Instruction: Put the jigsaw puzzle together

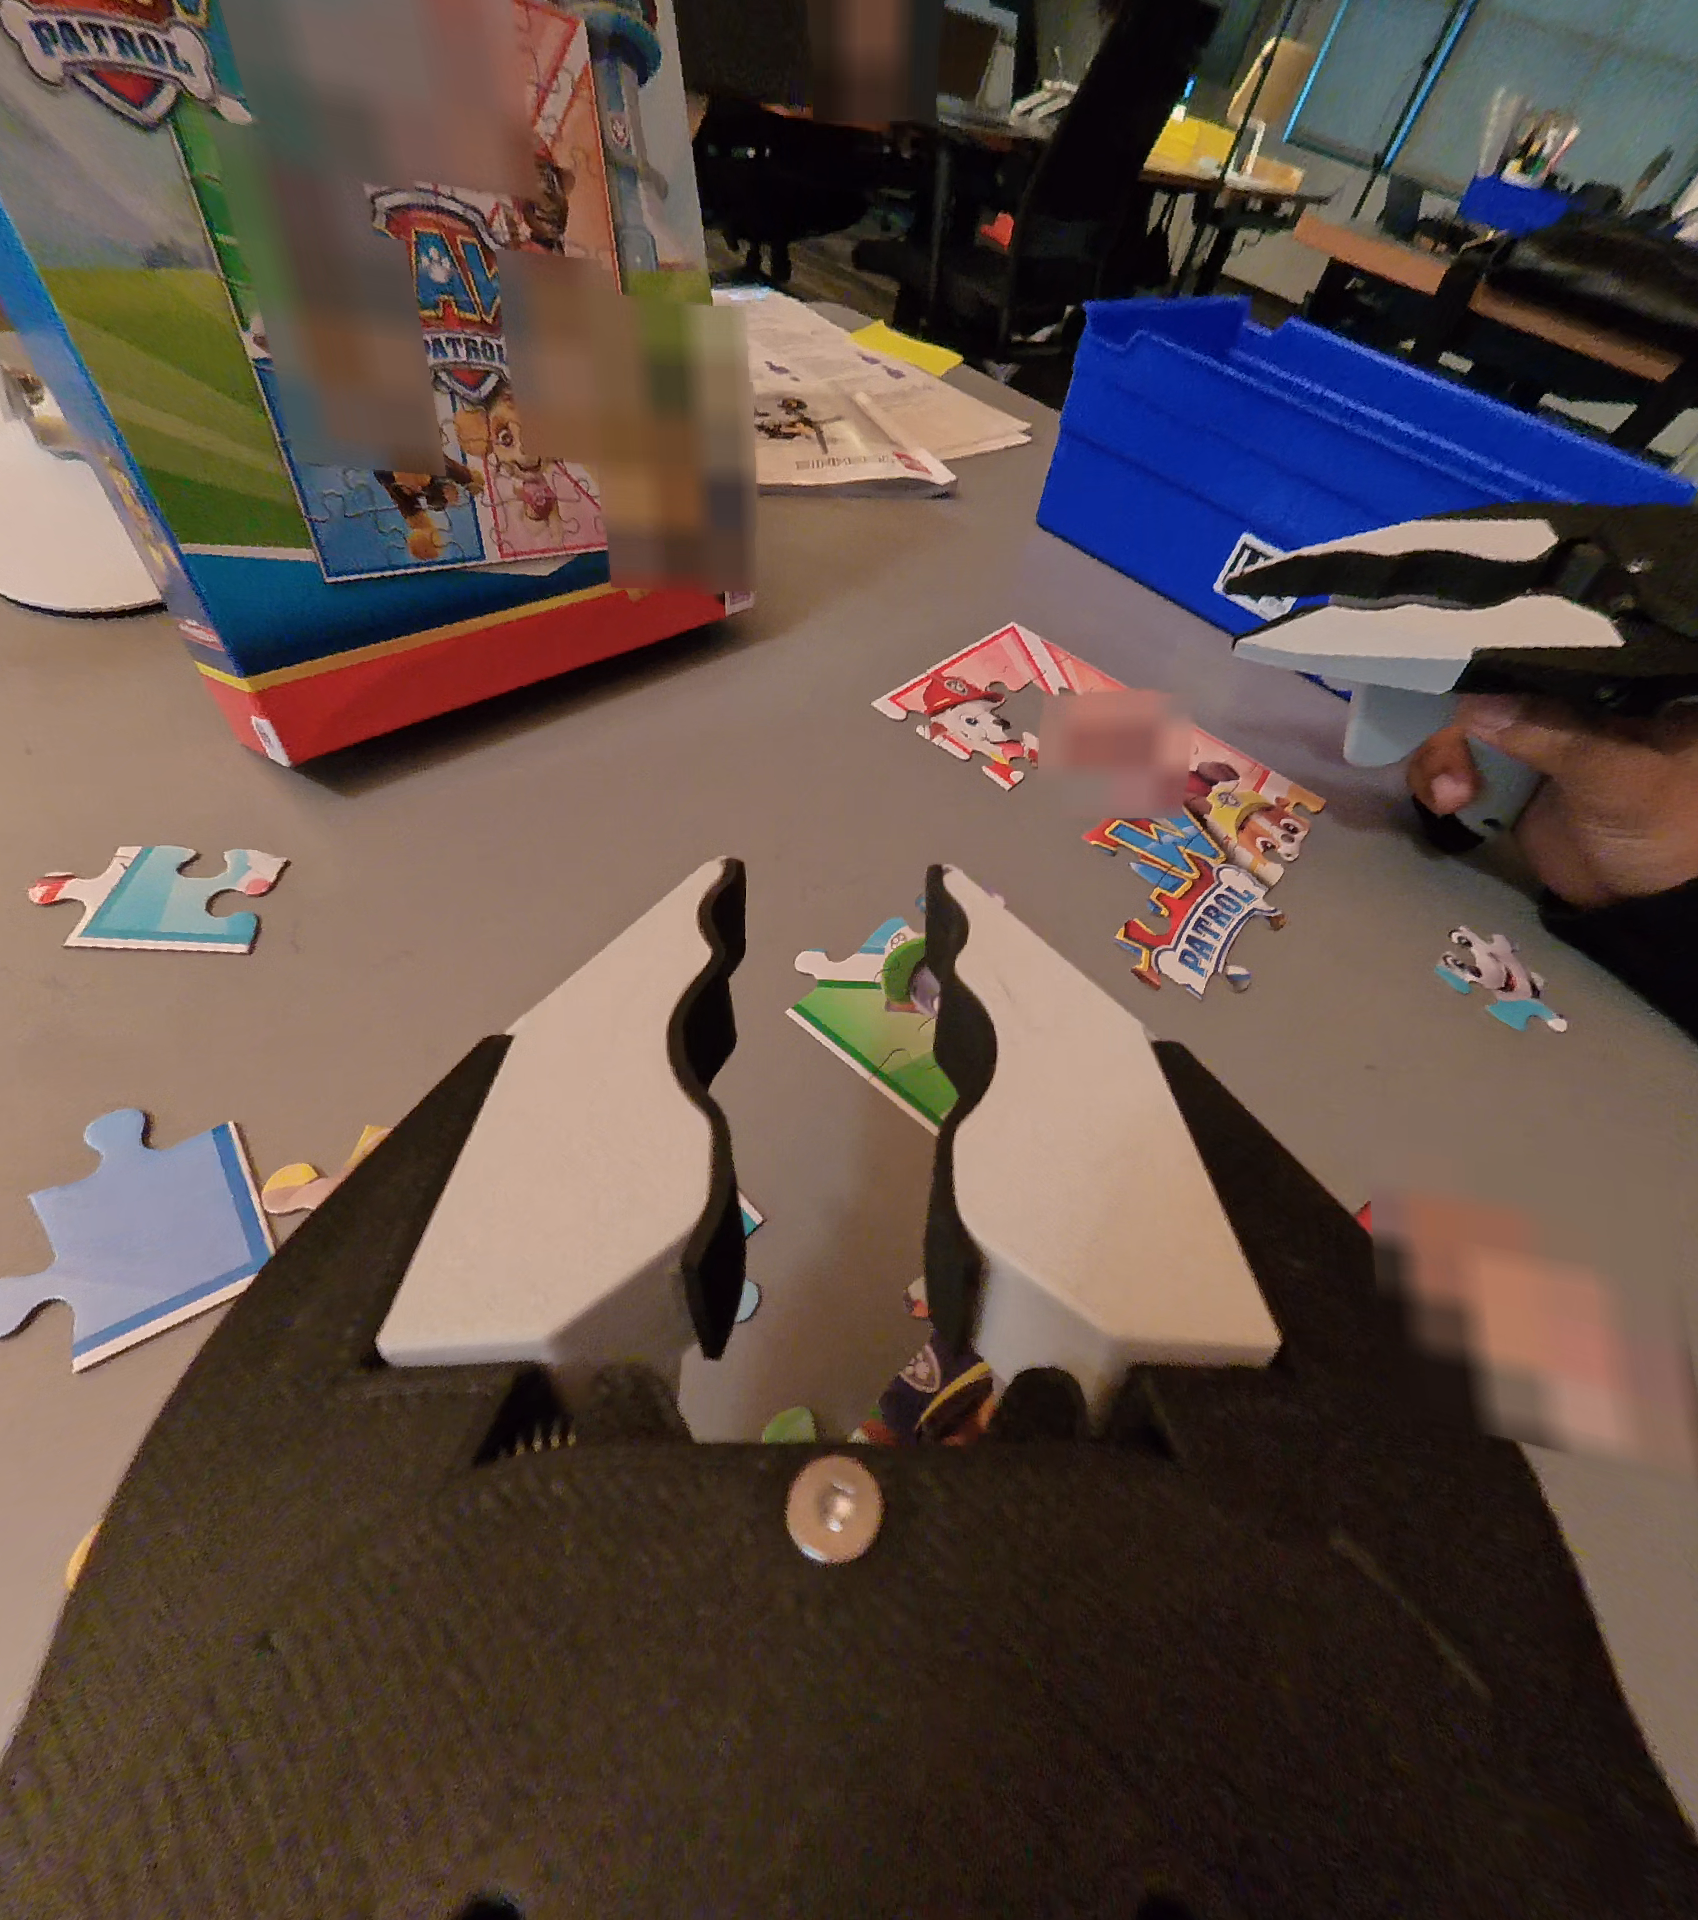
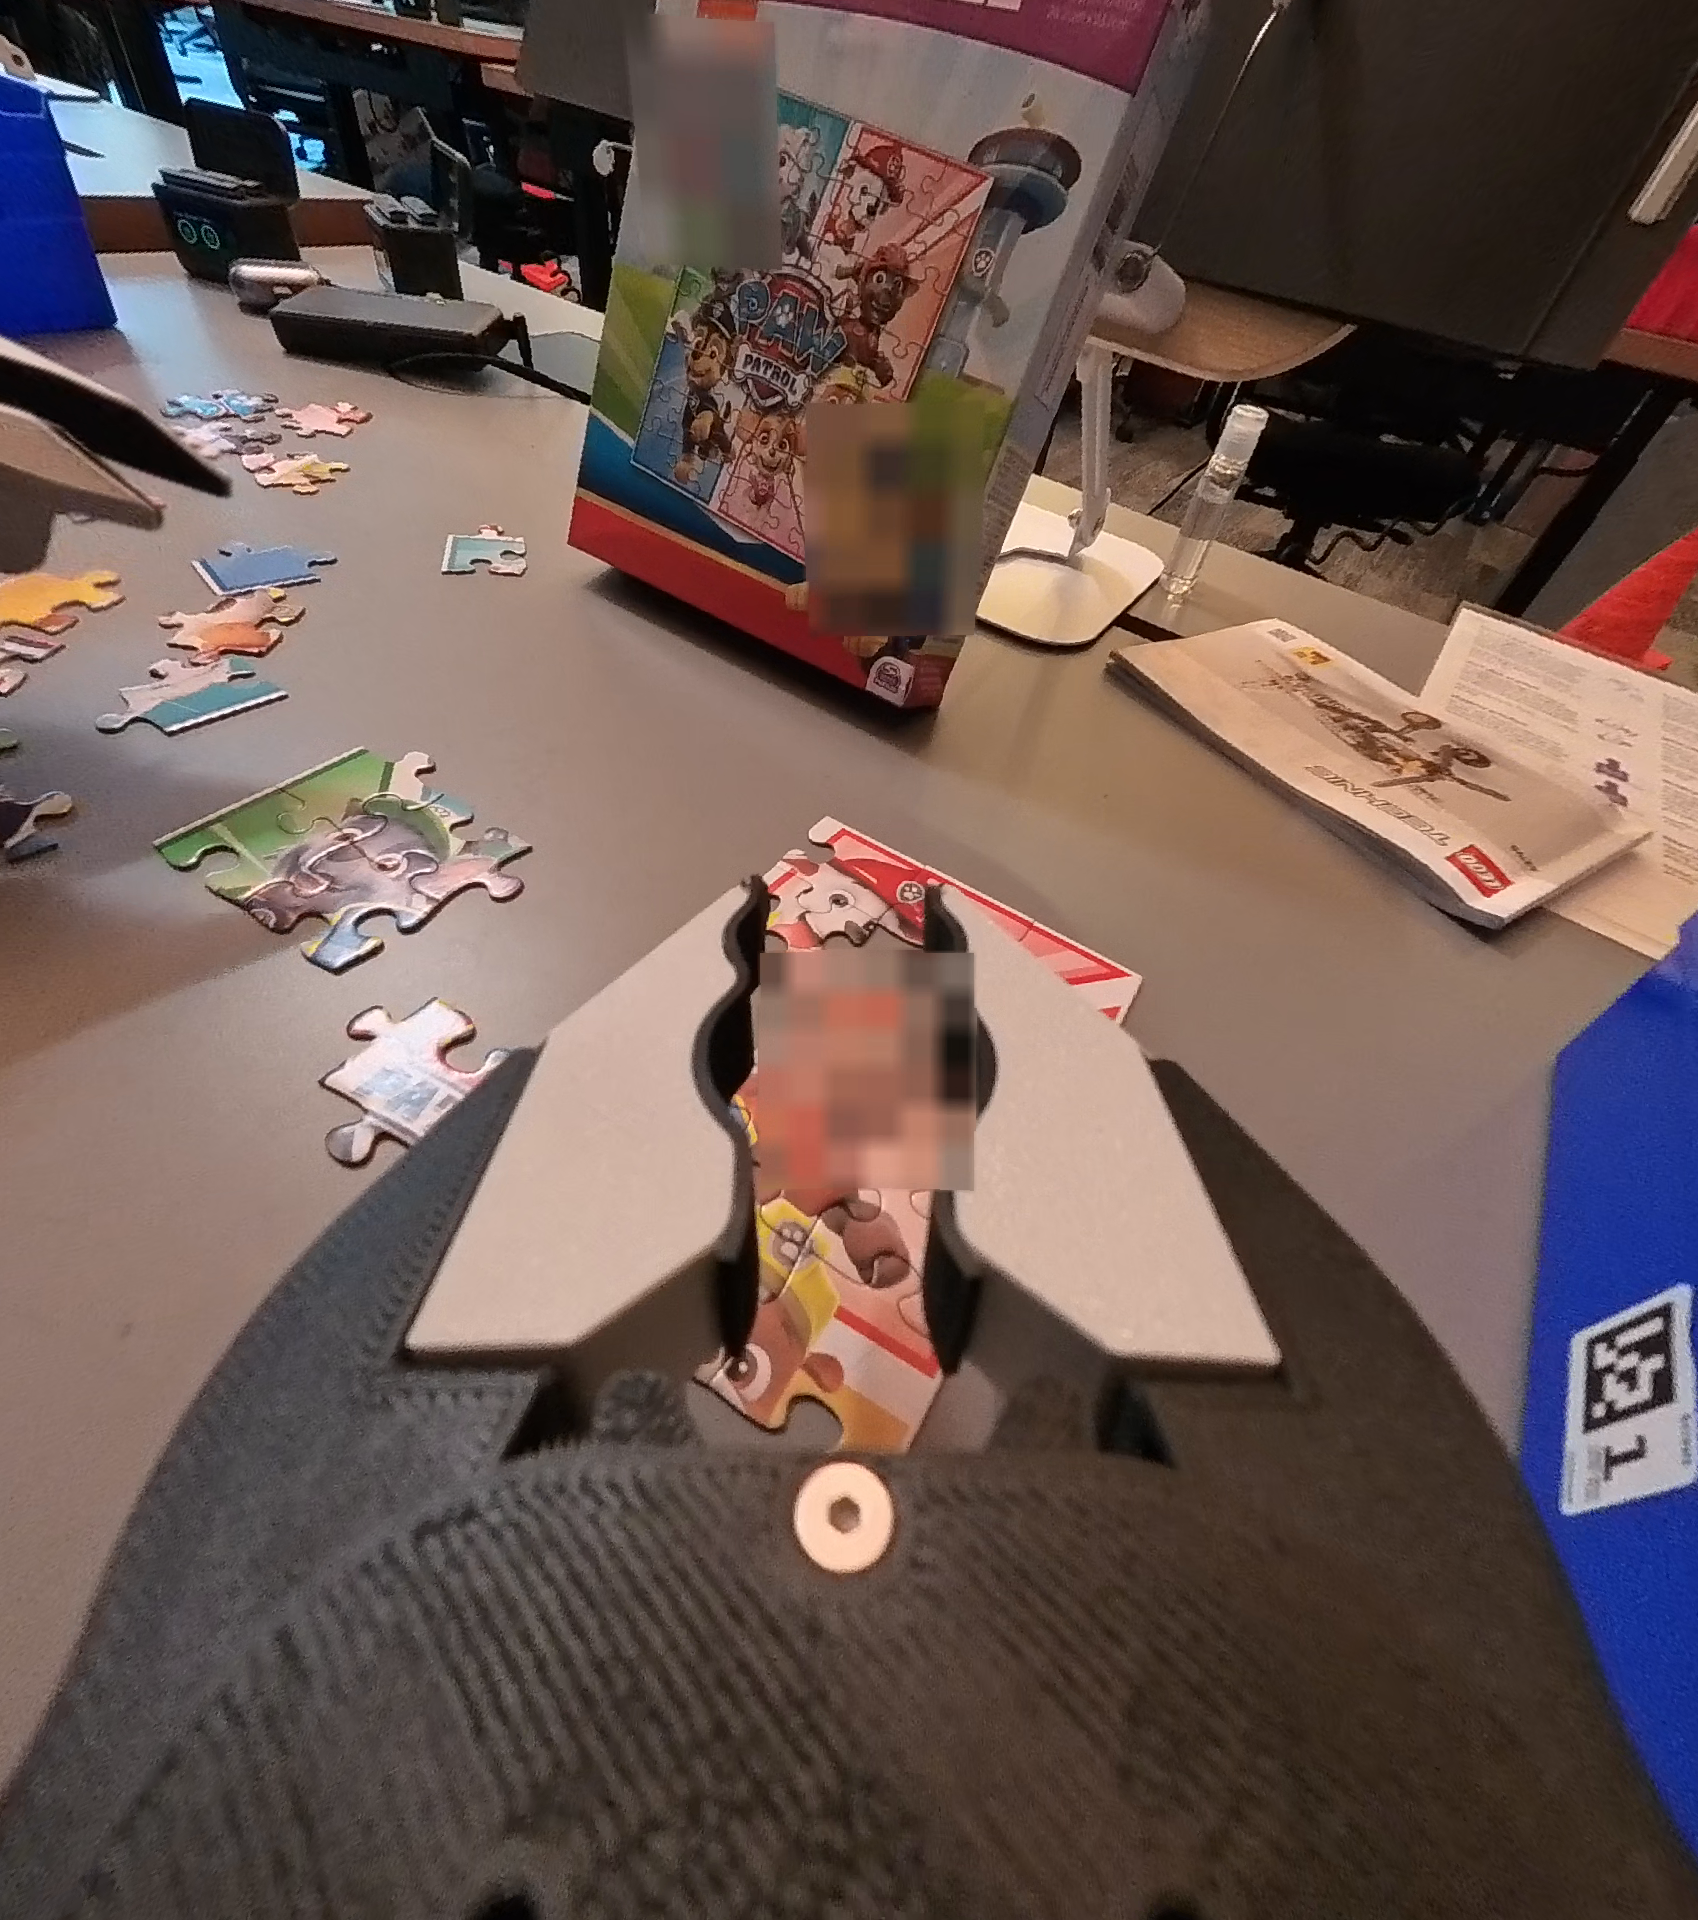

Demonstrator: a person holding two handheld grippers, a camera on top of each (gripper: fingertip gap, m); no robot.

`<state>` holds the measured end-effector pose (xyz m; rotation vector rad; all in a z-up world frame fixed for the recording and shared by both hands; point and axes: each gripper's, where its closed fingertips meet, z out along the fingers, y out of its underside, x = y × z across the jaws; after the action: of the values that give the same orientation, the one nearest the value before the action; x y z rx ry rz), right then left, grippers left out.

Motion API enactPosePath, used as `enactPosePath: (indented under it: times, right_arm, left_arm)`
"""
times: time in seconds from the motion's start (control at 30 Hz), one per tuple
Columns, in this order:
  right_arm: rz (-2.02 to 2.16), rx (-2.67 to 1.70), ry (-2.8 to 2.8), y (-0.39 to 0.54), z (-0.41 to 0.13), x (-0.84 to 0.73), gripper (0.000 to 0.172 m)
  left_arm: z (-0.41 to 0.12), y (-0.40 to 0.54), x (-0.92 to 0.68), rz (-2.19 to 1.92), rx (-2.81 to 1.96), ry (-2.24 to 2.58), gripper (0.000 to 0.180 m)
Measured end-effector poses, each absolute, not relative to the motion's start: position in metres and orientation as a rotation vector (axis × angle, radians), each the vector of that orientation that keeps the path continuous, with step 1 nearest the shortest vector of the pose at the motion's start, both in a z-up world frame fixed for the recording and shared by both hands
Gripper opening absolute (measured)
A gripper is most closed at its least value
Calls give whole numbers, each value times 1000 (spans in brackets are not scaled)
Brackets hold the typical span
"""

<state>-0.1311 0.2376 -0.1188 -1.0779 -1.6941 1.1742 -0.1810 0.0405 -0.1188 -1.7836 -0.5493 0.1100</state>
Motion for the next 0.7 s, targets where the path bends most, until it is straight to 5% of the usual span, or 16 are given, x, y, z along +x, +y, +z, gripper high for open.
enactPosePath:
  times: [0.7]
  right_arm:
    - [1262, -1075, -1585, 245, -104, -118, 28]
  left_arm:
    - [-99, 26, -185, 135, -1664, -582, 33]
